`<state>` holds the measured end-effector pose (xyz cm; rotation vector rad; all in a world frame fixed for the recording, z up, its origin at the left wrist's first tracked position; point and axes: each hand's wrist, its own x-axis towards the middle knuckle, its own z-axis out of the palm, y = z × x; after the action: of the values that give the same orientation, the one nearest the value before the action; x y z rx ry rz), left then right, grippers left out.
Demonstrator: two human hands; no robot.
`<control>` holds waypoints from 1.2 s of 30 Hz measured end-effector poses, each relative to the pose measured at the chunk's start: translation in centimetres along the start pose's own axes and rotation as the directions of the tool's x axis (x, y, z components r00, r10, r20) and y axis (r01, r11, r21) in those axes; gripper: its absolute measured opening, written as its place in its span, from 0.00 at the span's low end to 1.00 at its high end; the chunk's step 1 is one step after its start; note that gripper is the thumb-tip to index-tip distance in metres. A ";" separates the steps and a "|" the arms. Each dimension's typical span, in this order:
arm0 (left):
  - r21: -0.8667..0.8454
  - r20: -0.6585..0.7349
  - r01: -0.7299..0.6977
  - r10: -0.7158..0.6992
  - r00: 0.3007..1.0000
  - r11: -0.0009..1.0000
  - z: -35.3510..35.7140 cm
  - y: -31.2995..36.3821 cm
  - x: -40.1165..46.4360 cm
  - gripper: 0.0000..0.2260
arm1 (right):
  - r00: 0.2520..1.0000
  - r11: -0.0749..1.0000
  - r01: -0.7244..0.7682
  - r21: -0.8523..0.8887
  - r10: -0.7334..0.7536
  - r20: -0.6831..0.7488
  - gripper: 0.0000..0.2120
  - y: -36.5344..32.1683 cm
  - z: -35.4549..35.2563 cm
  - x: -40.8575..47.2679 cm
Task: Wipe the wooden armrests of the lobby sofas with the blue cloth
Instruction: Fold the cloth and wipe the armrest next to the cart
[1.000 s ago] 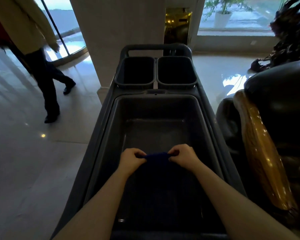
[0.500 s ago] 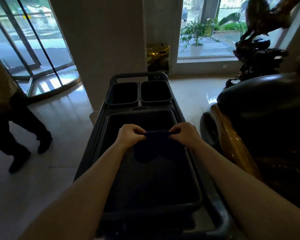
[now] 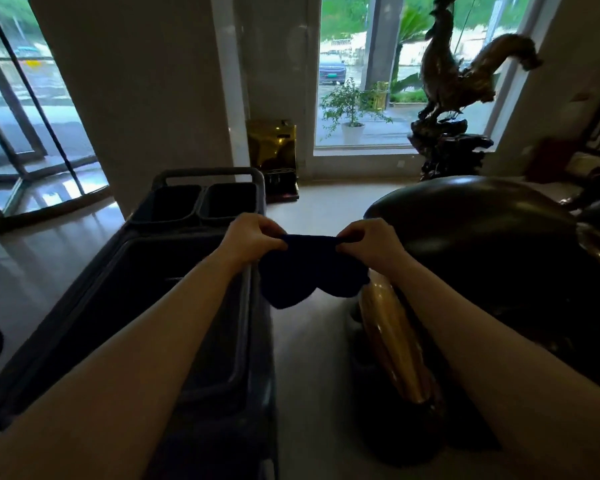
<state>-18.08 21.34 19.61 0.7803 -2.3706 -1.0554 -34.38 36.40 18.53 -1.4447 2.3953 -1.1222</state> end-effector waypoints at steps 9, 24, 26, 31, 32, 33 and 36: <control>-0.075 0.056 0.067 -0.063 0.996 0.995 15.1 7.3 2.2 0.07 | 0.998 0.997 -0.044 -0.058 0.046 0.031 0.07 13.4 -9.9 -2.9; -0.053 0.235 0.202 -0.185 0.954 0.978 35.4 1.8 11.4 0.09 | 0.935 0.954 -0.297 0.036 0.283 0.212 0.11 35.9 -6.7 -0.3; -0.022 0.227 0.234 -0.223 0.948 0.972 37.7 0.5 11.4 0.08 | 0.922 0.944 -0.328 0.044 0.309 0.235 0.13 38.5 -5.2 -0.2; -0.016 0.192 0.285 -0.277 0.941 0.958 43.0 -2.6 11.5 0.07 | 0.901 0.937 -0.344 0.058 0.312 0.302 0.14 44.5 -1.7 -0.1; -0.030 0.186 0.292 -0.282 0.941 0.956 43.9 -3.3 11.6 0.07 | 0.897 0.940 -0.337 0.053 0.303 0.321 0.14 45.6 -1.2 0.1; -0.037 0.191 0.307 -0.295 0.936 0.951 45.1 -4.1 11.7 0.07 | 0.896 0.941 -0.332 0.064 0.293 0.335 0.14 46.9 -0.4 0.1; -0.026 0.207 0.341 -0.329 0.922 0.940 48.3 -6.6 11.7 0.09 | 0.892 0.945 -0.320 0.070 0.275 0.359 0.12 49.9 1.5 -0.2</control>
<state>-52.81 35.71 -13.61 1.1354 -2.4061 -1.3974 -69.11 49.04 -15.04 -1.0775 2.1585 -0.8484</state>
